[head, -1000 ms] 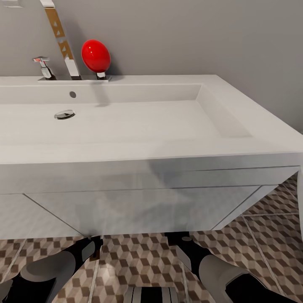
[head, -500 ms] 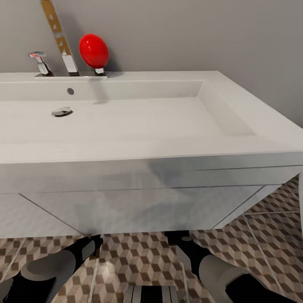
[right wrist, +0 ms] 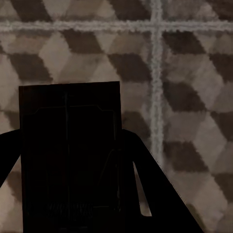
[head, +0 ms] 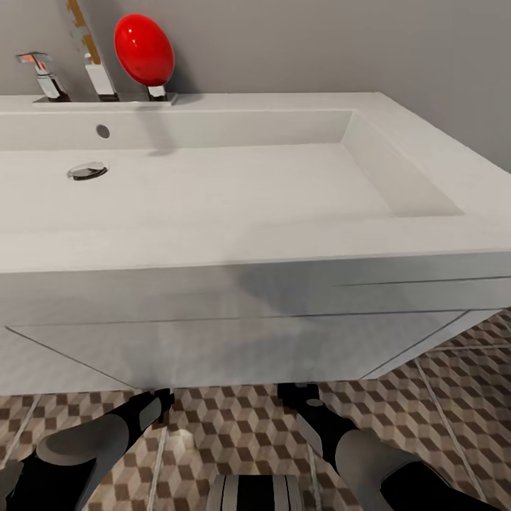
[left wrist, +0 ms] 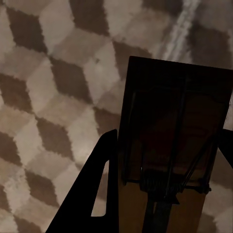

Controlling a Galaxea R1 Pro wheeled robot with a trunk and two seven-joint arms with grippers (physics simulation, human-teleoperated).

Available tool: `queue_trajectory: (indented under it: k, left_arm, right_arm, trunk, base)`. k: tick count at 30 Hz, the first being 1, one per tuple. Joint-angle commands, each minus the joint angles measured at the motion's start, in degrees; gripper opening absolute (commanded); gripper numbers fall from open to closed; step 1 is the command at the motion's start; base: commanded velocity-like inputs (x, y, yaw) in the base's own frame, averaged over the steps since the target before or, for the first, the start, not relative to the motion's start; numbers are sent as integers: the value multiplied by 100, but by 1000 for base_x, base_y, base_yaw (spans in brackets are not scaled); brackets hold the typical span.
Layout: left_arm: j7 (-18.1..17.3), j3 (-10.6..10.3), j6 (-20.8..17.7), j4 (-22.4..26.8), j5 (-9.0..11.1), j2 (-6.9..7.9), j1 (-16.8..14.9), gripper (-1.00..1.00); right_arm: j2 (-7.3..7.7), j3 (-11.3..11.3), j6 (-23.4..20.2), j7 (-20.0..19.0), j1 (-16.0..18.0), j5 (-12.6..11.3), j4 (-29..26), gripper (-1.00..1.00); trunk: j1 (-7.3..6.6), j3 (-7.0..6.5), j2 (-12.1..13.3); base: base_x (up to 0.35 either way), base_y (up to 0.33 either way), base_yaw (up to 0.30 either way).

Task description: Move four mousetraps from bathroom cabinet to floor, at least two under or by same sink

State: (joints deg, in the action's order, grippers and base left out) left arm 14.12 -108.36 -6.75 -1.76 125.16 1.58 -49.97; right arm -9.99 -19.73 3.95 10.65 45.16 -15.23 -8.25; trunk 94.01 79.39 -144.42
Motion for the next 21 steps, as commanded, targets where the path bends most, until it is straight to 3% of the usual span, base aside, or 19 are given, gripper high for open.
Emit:
queue_trajectory:
  k: [1, 21]
  left_arm:
    - [38, -36, -37, 0, 35, 5, -99, -100]
    - [37, -31, -37, -8, 35, 9, -100, -100]
  right_arm:
    - [0, -49, 27, 11, 5, -74, 3, -100]
    - [0, -57, 38, -10, 2, -42, -36, -100]
  trunk:
    - [-2, 3, -2]
    - [-2, 66, -2]
  base:
    - [0, 0, 0]
    - [0, 0, 17]
